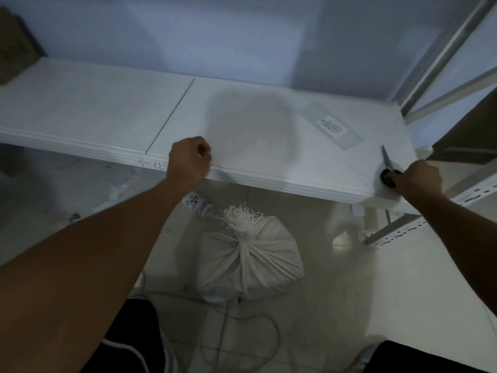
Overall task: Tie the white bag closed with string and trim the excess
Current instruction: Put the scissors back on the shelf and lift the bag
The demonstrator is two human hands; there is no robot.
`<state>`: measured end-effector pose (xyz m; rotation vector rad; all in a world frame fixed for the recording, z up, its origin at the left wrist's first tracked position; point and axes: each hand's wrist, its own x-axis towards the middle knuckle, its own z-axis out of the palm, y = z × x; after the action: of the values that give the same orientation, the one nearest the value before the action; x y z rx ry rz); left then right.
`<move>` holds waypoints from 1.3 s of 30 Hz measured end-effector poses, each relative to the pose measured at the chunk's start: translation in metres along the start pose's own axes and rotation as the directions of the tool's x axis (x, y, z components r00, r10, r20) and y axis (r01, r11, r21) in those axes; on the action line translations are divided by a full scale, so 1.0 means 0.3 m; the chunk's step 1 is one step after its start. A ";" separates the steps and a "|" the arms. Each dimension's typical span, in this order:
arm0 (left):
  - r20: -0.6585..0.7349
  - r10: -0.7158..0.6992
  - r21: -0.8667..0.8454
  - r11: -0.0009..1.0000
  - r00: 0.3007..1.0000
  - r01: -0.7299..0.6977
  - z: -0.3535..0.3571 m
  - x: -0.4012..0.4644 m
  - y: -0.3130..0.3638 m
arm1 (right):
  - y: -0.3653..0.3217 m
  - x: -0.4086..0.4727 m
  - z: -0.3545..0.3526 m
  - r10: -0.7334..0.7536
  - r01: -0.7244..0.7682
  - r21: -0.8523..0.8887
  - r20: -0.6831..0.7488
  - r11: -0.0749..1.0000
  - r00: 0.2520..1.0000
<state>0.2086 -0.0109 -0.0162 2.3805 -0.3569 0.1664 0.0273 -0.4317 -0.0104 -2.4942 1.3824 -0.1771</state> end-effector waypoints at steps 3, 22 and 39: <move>0.053 0.036 0.083 0.996 0.998 -0.040 0.003 -0.164 -0.061 | 0.001 -0.057 -0.001 0.041 -0.033 0.119 -0.067 0.992 0.997; 0.556 -0.680 -0.215 0.439 0.479 0.872 0.222 -0.514 -0.182 | -0.022 -0.638 0.496 -0.360 -0.061 0.624 0.525 0.779 0.771; 0.597 -0.521 -0.450 0.413 0.611 0.792 0.036 -0.448 0.049 | -0.075 -0.679 0.117 -0.311 -0.618 0.735 0.678 0.280 0.666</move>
<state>0.0761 -0.0004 -0.0438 1.5873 0.3803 -0.7137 -0.0547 -0.2416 -0.0310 -1.0489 0.7215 0.0649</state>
